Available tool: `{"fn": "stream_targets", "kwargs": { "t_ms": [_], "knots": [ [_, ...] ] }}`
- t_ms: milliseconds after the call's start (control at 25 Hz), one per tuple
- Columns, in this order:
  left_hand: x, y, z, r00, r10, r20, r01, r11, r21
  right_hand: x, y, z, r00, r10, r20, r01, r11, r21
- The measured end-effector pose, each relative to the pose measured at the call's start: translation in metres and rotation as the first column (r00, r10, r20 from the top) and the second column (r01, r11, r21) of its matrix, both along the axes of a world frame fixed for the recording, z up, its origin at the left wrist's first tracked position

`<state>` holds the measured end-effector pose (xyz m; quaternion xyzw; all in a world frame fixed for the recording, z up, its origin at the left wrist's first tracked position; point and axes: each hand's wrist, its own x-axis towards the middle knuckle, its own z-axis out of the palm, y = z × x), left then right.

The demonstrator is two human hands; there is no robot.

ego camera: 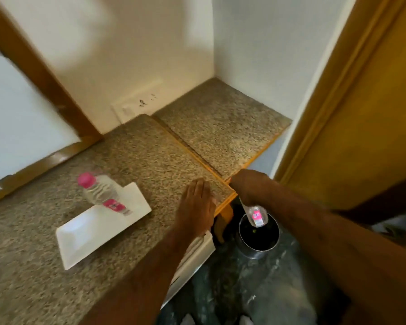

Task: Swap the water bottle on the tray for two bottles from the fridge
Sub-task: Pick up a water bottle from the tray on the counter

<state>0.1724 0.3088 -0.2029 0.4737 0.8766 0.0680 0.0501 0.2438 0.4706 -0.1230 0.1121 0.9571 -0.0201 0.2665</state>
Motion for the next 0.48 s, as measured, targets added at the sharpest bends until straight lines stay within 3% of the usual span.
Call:
{"fn": "stream_targets", "kwargs": {
  "t_ms": [200, 480],
  "knots": [
    [-0.039, 0.063, -0.060, 0.997, -0.062, -0.044, 0.061, 0.998, -0.020, 0.037, 0.063, -0.178, 0.903, -0.423, 0.070, 0.428, 0.901, -0.077],
    [-0.044, 0.063, -0.071, 0.995, -0.074, -0.073, 0.078, 0.995, 0.057, 0.071, 0.064, -0.318, 0.707, -0.707, -0.036, 0.683, 0.695, -0.224]
  ]
}}
